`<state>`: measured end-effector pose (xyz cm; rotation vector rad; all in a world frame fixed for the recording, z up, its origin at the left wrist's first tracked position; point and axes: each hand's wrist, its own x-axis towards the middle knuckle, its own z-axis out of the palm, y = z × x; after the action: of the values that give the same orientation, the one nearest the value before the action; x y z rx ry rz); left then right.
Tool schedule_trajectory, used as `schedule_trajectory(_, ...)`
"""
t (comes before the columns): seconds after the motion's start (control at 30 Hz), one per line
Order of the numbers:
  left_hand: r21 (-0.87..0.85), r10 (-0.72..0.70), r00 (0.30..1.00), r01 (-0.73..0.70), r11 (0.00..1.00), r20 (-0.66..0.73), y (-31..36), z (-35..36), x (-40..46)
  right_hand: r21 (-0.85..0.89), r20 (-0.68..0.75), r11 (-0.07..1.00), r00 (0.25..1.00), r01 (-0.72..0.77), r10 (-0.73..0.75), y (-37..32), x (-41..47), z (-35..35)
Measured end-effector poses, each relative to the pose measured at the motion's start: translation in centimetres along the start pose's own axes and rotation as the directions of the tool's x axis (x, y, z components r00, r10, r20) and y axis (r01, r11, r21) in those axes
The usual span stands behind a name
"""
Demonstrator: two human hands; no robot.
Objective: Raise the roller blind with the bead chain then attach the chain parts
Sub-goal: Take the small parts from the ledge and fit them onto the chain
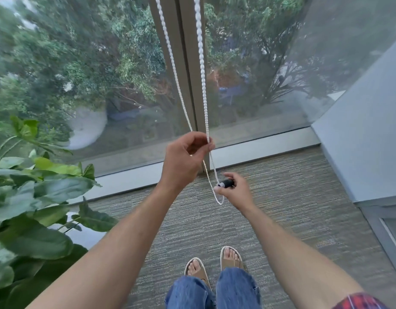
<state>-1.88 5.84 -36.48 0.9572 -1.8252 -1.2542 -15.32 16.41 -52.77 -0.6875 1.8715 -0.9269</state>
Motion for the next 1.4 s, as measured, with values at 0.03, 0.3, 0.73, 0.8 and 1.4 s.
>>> schedule_trajectory(0.03, -0.006, 0.007, 1.0, -0.007, 1.0, 0.001, -0.9, 0.3, -0.1, -0.004, -0.008, 1.0, 1.0, -0.001, 0.001, 1.1, 0.7, 0.4)
schedule_trajectory(0.3, -0.032, 0.018, 1.0, -0.017, 0.999, 0.022, -7.6, 2.6, -1.3, -0.039, -0.022, 0.999, 0.999, -0.03, 0.029, 8.2, 4.9, 3.1)
schedule_trajectory(0.73, -0.029, 0.019, 0.999, -0.018, 0.999, 0.036, -14.2, 3.7, -2.7, -0.167, 0.02, 0.982, 0.995, -0.091, 0.096, 14.6, 8.5, 7.7)
schedule_trajectory(0.8, -0.019, 0.032, 0.999, -0.031, 0.999, 0.04, -14.6, 3.7, -2.7, -0.172, 0.031, 0.98, 0.994, -0.101, 0.108, 15.0, 9.0, 8.1)
schedule_trajectory(1.4, 0.091, 0.02, 1.0, -0.022, 0.996, 0.013, -15.6, 1.8, -3.7, 0.179, 0.18, 0.927, 0.937, -0.33, 0.299, 13.5, 8.8, 11.6)
